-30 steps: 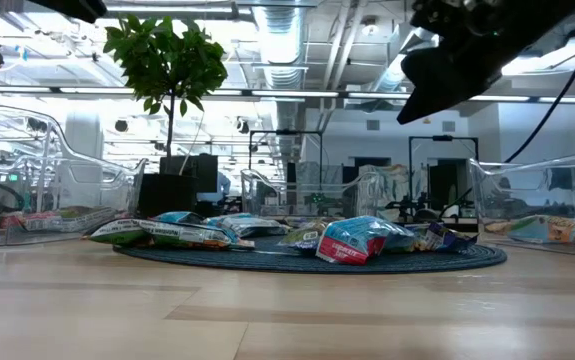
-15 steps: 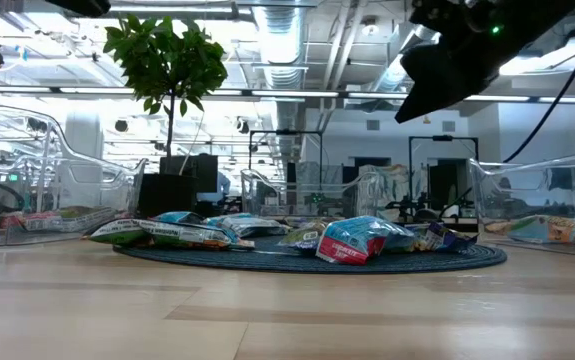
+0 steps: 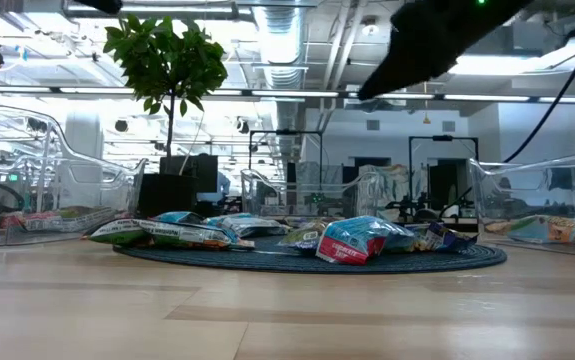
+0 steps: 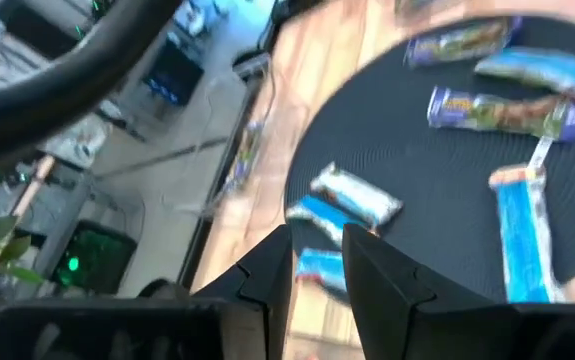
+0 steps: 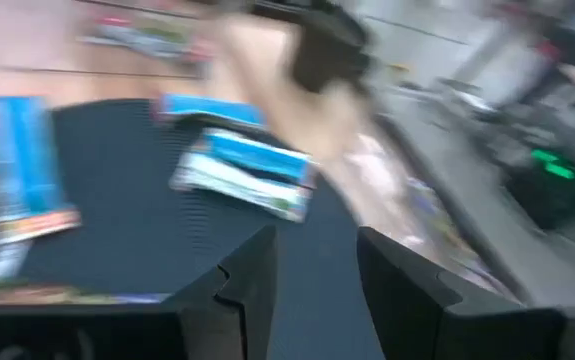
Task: Pick and place Granola Bars by type
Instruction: Put the left blue granola bar into the top transparent bin
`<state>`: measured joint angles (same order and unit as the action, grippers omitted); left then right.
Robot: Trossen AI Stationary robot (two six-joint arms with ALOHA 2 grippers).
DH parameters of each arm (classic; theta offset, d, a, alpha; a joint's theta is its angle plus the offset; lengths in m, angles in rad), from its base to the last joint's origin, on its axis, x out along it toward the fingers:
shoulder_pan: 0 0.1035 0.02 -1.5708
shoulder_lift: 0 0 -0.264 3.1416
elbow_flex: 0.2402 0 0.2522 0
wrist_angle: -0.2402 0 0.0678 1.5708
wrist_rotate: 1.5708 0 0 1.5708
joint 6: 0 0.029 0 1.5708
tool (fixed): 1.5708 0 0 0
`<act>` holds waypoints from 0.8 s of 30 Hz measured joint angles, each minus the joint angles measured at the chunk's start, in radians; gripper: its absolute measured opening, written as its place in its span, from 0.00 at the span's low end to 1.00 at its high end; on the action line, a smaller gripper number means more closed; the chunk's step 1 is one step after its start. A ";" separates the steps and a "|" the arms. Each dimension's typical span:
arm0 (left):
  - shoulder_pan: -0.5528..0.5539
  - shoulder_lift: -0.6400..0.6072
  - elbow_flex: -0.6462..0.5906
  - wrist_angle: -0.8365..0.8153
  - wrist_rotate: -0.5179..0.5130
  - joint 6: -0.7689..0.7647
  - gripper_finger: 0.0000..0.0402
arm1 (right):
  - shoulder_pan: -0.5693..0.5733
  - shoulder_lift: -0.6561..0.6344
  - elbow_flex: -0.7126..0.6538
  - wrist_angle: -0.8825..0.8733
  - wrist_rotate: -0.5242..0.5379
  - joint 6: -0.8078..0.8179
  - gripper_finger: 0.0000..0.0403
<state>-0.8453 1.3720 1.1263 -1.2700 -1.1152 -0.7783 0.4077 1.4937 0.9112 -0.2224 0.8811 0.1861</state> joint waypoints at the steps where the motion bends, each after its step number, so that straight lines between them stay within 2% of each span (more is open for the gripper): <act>1: -0.013 0.000 -0.009 0.010 -0.018 -0.001 0.22 | -0.006 0.000 0.000 0.031 -0.053 -0.040 0.33; 5: -0.074 0.000 -0.048 0.068 -0.115 -0.011 0.22 | -0.027 0.000 0.000 0.102 -0.272 -0.168 0.33; 10: -0.151 0.000 -0.118 0.157 -0.239 -0.016 0.22 | -0.057 0.000 0.000 0.127 -0.427 -0.265 0.33; 15: -0.215 0.000 -0.205 0.219 -0.312 -0.070 0.22 | -0.119 0.000 0.000 0.145 -0.654 -0.292 0.33; 18: -0.251 0.000 -0.249 0.234 -0.340 -0.106 0.22 | -0.153 0.000 0.000 0.177 -0.712 -0.295 0.33; 24: -0.284 0.000 -0.252 0.237 -0.384 -0.108 0.22 | -0.216 0.000 0.000 0.207 -0.837 -0.343 0.33</act>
<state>-1.1295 1.3724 0.8742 -1.0328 -1.4994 -0.8865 0.1918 1.4940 0.9112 -0.0150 0.0439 -0.1574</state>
